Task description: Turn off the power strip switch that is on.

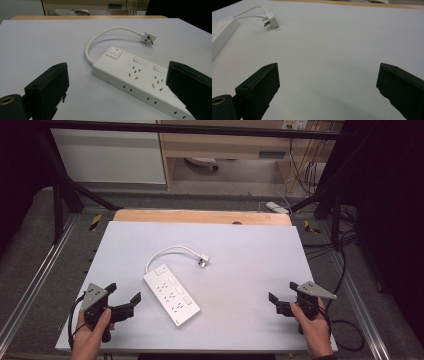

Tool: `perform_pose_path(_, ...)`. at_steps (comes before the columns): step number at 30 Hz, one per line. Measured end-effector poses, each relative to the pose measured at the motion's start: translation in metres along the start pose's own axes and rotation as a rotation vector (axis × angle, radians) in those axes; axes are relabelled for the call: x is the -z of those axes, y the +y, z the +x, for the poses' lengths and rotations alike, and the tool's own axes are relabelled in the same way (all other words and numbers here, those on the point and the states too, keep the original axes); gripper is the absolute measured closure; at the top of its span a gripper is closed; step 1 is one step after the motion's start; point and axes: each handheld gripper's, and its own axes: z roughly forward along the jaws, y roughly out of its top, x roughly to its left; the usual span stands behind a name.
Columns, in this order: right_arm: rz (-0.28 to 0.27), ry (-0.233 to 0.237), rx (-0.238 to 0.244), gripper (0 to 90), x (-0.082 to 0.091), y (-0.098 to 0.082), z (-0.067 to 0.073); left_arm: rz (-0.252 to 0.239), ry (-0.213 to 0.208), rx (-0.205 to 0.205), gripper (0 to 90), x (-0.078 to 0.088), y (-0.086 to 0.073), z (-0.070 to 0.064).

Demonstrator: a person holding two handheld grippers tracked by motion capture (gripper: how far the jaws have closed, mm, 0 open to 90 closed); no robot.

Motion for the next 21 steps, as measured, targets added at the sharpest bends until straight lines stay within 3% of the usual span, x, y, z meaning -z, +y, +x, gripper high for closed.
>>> perform_pose_path(10, -0.072, 0.010, -0.010, 4.4, 0.007, 0.007, 0.002, -0.005, -0.002, 0.002, 4.6, -0.002, 0.001, 0.001)
perform_pose_path(21, -0.069, 0.019, -0.006, 2.7, 0.012, 0.014, 0.008, -0.007, -0.006, -0.007, 4.6, -0.001, 0.001, -0.001)
